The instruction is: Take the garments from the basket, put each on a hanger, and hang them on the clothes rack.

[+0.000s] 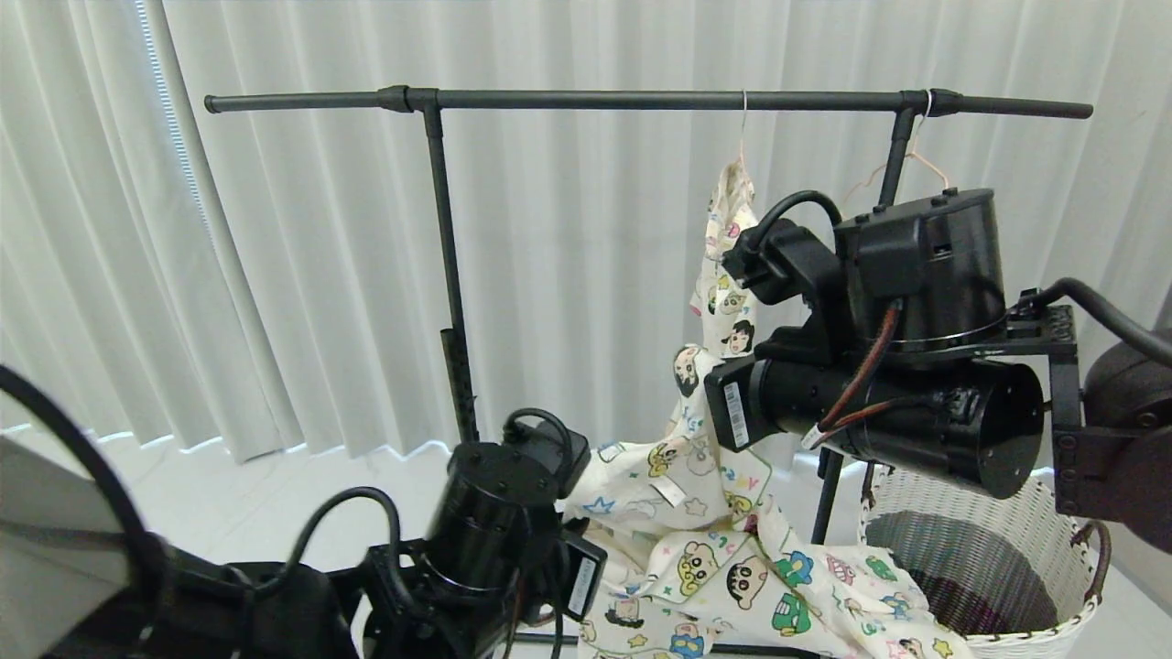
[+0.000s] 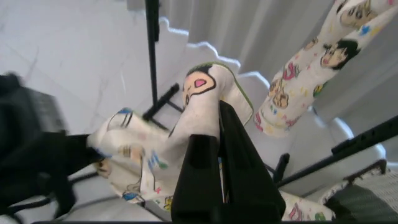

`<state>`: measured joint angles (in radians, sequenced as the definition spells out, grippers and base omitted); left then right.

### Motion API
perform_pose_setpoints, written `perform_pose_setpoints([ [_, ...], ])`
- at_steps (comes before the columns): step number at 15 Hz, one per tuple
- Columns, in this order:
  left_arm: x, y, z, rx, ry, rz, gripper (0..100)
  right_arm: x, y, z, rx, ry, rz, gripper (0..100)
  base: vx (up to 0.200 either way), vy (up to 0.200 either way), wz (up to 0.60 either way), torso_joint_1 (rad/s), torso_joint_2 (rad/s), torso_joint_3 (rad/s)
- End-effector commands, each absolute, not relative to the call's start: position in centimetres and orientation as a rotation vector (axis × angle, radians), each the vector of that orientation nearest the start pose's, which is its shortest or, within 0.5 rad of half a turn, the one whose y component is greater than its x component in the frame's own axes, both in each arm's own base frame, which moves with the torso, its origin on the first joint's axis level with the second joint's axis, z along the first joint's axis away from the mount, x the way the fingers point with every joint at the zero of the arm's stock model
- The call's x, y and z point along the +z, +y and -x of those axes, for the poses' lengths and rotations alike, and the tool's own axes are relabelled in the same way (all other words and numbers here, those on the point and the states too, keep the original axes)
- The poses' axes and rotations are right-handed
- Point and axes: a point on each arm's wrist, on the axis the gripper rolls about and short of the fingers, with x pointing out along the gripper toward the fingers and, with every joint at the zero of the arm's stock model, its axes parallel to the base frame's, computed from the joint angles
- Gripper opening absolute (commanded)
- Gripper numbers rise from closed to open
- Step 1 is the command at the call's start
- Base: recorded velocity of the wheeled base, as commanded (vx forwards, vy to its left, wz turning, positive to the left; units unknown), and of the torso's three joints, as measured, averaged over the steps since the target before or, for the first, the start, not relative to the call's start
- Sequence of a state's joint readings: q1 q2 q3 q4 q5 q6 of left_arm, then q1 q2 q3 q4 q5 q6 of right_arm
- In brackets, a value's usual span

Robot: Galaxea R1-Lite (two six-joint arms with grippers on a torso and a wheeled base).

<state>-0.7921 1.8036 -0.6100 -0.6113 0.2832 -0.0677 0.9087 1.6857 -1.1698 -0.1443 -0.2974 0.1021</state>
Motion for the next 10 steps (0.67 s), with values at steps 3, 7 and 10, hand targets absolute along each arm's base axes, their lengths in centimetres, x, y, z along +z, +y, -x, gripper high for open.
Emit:
perform_pose_setpoints([
  [3, 20.0, -15.1, -18.4, -0.423, 0.322, -0.207, 0, 24.7, 24.3, -20.6, 0.495, 0.276, 0.109, 0, 0.000, 0.000, 0.00, 0.000, 0.00, 0.000],
  [7, 27.9, -13.7, -15.6, -0.464, 0.253, -0.180, 0, 27.8, 22.5, -19.3, 0.453, 0.166, 0.046, 0, 0.000, 0.000, 0.00, 0.000, 0.00, 0.000],
  [10, 30.5, -13.5, -14.4, -0.502, 0.185, -0.238, 0, 30.3, 20.8, -18.2, 0.458, 0.064, 0.041, 0, 0.000, 0.000, 0.00, 0.000, 0.00, 0.000],
])
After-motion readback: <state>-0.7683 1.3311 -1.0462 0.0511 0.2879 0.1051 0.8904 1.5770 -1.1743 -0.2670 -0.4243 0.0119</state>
